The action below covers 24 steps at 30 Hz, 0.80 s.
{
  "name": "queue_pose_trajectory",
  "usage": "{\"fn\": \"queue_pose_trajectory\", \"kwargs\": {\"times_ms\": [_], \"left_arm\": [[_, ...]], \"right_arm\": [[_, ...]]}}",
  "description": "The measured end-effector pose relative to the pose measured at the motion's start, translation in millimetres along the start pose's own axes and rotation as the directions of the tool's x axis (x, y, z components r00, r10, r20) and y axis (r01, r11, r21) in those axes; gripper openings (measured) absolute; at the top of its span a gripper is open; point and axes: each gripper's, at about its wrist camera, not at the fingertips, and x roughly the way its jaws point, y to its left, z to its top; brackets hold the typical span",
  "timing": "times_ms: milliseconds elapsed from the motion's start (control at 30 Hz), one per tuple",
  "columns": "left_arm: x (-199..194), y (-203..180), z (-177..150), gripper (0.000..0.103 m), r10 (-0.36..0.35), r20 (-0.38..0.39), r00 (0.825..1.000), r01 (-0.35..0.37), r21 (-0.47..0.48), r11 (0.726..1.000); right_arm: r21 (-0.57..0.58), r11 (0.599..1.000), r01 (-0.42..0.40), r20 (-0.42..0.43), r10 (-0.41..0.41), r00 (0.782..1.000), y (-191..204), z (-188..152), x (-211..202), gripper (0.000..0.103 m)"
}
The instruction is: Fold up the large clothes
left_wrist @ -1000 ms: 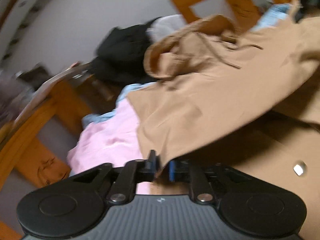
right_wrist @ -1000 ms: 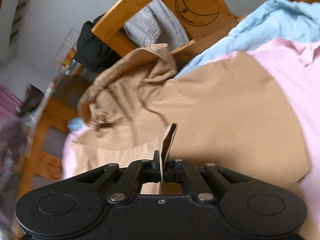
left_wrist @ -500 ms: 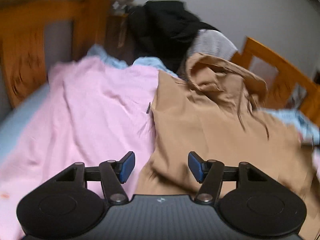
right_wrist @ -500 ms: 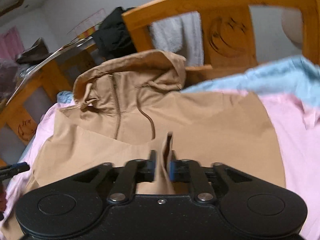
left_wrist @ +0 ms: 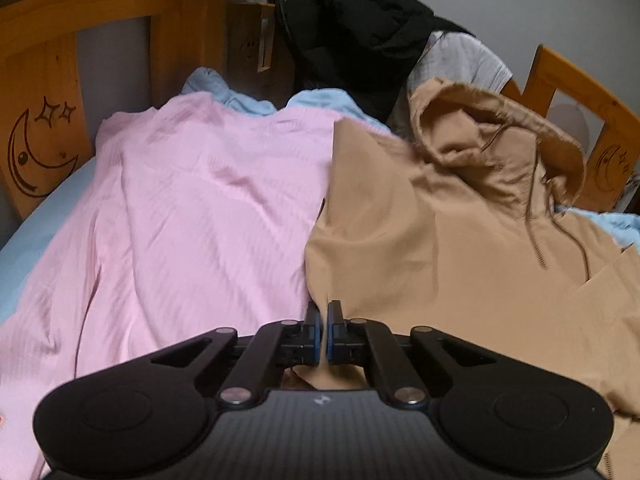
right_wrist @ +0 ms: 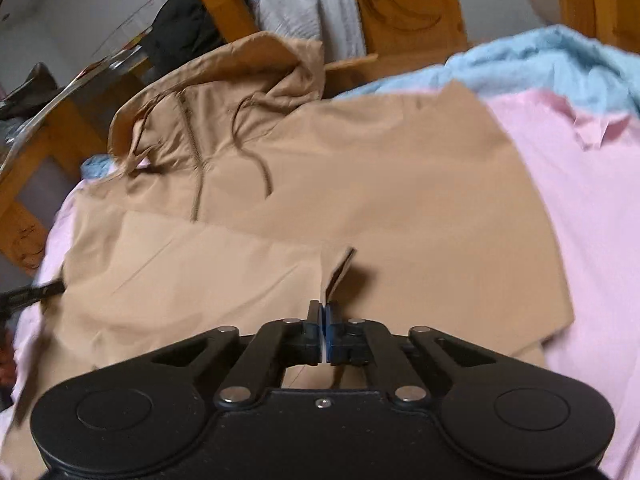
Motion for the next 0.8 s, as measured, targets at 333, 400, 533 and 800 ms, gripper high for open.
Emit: {"fn": "queue_pose_trajectory", "kwargs": {"times_ms": [333, 400, 533, 800], "left_arm": [[-17, -15, 4, 0.043, 0.040, 0.052, 0.998, -0.045, 0.093, 0.995], [-17, -19, 12, 0.056, 0.036, 0.090, 0.995, -0.047, 0.124, 0.991], [5, -27, 41, 0.056, 0.065, 0.111, 0.992, -0.081, 0.153, 0.985], [80, -30, 58, 0.053, 0.235, 0.028, 0.971, -0.237, 0.135, 0.962]], "right_arm": [[-0.126, 0.989, 0.076, 0.098, -0.064, 0.993, 24, -7, -25, 0.049], [-0.104, 0.994, 0.023, 0.094, -0.013, 0.996, 30, -18, -39, 0.069], [0.039, 0.999, 0.006, 0.039, -0.007, 0.999, 24, -43, -45, 0.065], [-0.039, 0.986, 0.162, 0.006, -0.161, 0.987, 35, -68, -21, 0.001]]}}
